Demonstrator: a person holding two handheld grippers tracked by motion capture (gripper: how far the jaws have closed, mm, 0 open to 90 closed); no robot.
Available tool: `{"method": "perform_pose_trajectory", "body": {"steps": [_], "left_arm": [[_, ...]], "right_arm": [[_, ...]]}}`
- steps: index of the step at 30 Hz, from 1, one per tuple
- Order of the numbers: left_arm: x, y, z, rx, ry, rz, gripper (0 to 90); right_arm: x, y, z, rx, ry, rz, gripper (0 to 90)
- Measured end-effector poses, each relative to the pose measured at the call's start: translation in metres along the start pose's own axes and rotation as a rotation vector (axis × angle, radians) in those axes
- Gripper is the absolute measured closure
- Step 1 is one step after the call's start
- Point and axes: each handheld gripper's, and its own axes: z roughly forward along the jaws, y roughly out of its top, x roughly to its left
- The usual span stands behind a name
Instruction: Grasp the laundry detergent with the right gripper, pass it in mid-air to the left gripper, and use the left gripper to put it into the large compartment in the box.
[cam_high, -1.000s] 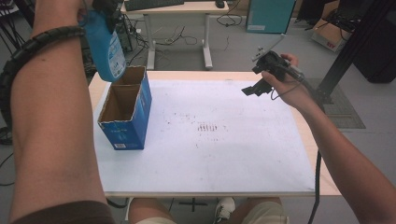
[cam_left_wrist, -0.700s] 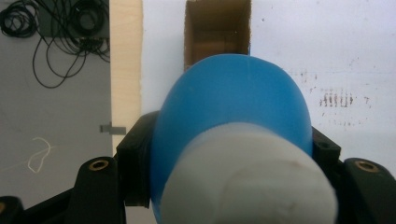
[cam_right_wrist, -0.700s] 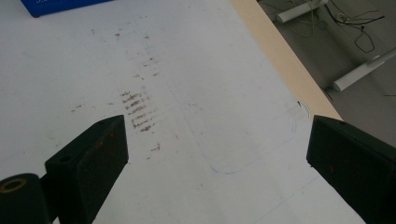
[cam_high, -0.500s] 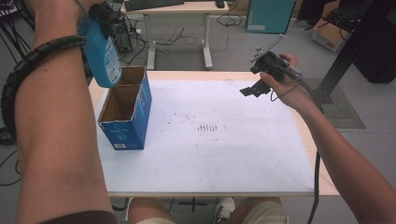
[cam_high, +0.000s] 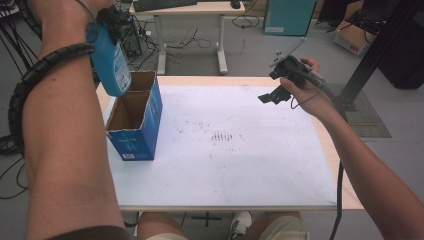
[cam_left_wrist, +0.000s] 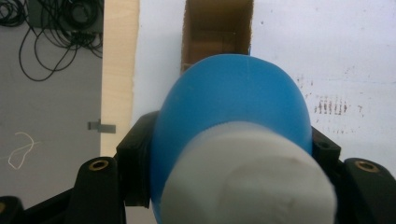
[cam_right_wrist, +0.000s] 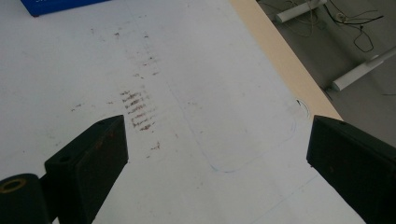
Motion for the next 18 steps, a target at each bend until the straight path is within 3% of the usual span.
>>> {"method": "perform_pose_trajectory", "body": {"steps": [18], "left_arm": [[0.005, -0.002, 0.021, 0.008, -0.005, 0.002, 36.4]], "right_arm": [[0.0, 0.001, 0.002, -0.005, -0.009, 0.004, 5.2]]}}
